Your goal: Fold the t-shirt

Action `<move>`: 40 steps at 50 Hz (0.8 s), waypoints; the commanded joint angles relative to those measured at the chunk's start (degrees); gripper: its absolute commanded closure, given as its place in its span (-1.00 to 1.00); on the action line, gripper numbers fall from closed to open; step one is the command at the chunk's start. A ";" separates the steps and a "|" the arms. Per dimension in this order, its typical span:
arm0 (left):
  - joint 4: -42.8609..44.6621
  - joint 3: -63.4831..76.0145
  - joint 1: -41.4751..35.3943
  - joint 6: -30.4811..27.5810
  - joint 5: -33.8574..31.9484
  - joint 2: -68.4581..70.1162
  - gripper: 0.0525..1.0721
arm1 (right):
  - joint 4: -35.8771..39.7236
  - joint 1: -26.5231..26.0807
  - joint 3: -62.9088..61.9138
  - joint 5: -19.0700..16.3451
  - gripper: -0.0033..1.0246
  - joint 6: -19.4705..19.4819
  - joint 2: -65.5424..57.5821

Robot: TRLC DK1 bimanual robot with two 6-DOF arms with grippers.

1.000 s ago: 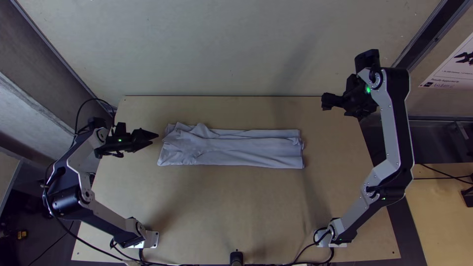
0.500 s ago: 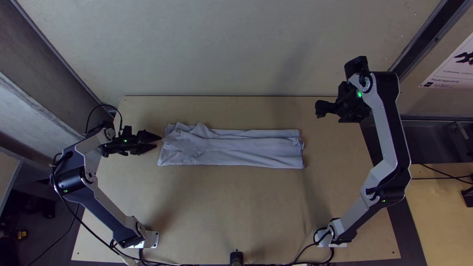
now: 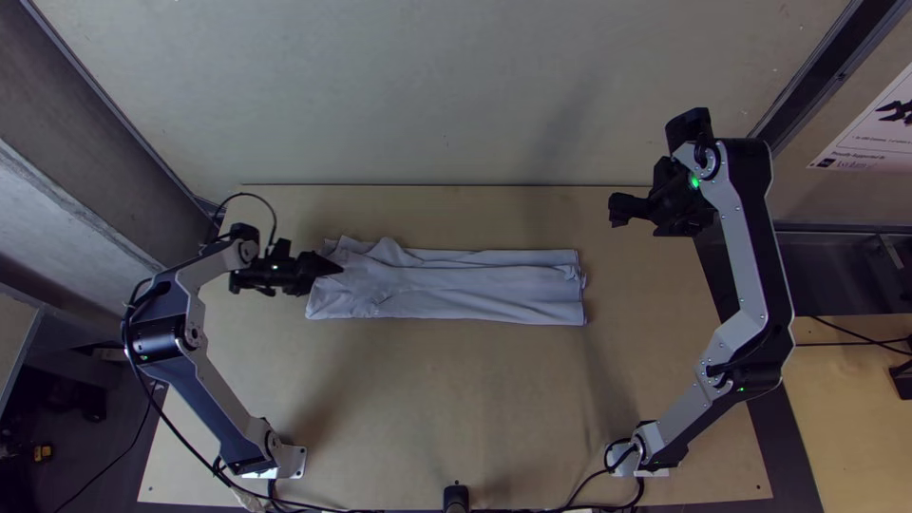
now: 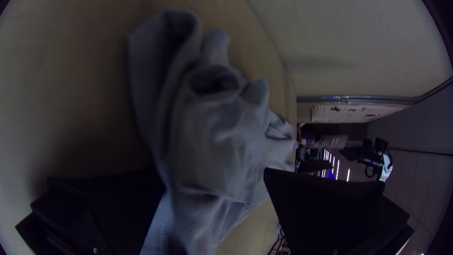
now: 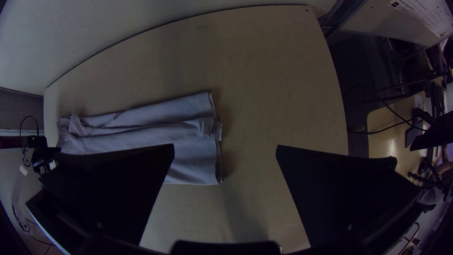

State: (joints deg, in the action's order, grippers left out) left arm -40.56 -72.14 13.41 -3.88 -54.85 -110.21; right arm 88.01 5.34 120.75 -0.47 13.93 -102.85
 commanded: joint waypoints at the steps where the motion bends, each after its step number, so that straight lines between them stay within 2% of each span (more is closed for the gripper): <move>1: 1.62 0.16 -4.80 3.44 2.56 -1.14 -0.90 | 0.76 0.11 0.10 0.12 -0.93 1.36 0.81; 13: 11.99 1.91 -12.88 13.20 11.26 0.44 -0.90 | 0.76 -0.42 -0.78 0.03 -0.93 1.27 1.33; 18: 13.13 2.88 -16.13 14.16 17.41 1.93 -0.84 | 0.76 -0.51 -0.95 0.03 -0.93 1.36 1.86; 20: 13.22 3.32 -17.19 14.43 19.96 2.55 -0.58 | 0.76 -0.51 -0.95 0.03 -0.93 1.27 2.04; 23: 14.72 4.81 -18.42 16.10 24.09 4.13 -0.01 | 0.76 -0.69 -0.95 0.03 -0.93 1.27 2.21; 26: 18.41 7.28 -19.47 17.41 28.31 6.41 0.81 | 0.67 -0.95 -1.04 0.03 -0.93 1.27 2.56; 27: 19.46 8.07 -19.91 17.24 28.92 7.29 0.97 | 0.67 -0.95 -1.04 0.03 -0.93 1.27 2.56; 35: 17.79 9.65 -21.14 15.13 34.11 10.99 0.95 | -0.03 -1.30 -0.95 0.03 -0.93 1.27 3.09; 40: 16.30 9.12 -19.39 14.07 37.01 13.80 0.95 | -0.73 -1.39 -0.78 0.03 -0.93 1.27 3.36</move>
State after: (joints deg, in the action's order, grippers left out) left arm -22.22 -64.75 -7.18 11.31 -20.34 -99.72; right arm 87.57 4.29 120.68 -0.47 13.93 -101.23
